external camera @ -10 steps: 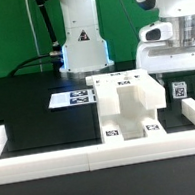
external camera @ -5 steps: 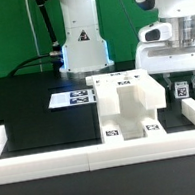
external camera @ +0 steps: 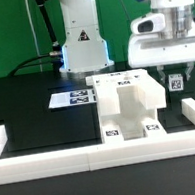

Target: Assemble chair

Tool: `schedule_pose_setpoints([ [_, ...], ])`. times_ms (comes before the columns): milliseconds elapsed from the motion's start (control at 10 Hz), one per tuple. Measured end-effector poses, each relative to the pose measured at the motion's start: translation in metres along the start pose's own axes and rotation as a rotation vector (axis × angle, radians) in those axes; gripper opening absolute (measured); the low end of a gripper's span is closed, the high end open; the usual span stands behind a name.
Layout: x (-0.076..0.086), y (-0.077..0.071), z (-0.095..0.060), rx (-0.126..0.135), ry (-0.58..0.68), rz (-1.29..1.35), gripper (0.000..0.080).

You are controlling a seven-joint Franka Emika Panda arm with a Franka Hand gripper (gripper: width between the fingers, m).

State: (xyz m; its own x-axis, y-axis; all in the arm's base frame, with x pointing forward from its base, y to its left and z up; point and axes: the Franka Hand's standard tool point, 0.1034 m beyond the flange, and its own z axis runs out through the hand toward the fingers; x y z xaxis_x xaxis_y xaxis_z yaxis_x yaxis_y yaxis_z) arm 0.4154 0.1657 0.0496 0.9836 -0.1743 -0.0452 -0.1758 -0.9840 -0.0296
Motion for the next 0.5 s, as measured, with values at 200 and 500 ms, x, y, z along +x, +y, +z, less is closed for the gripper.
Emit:
schedule_pose_setpoints([
  [200,0.008,0.004,-0.028,0.022,-0.007,0.014,0.0288],
  [500,0.019,0.007,-0.054,0.044,0.019,0.03,0.0288],
])
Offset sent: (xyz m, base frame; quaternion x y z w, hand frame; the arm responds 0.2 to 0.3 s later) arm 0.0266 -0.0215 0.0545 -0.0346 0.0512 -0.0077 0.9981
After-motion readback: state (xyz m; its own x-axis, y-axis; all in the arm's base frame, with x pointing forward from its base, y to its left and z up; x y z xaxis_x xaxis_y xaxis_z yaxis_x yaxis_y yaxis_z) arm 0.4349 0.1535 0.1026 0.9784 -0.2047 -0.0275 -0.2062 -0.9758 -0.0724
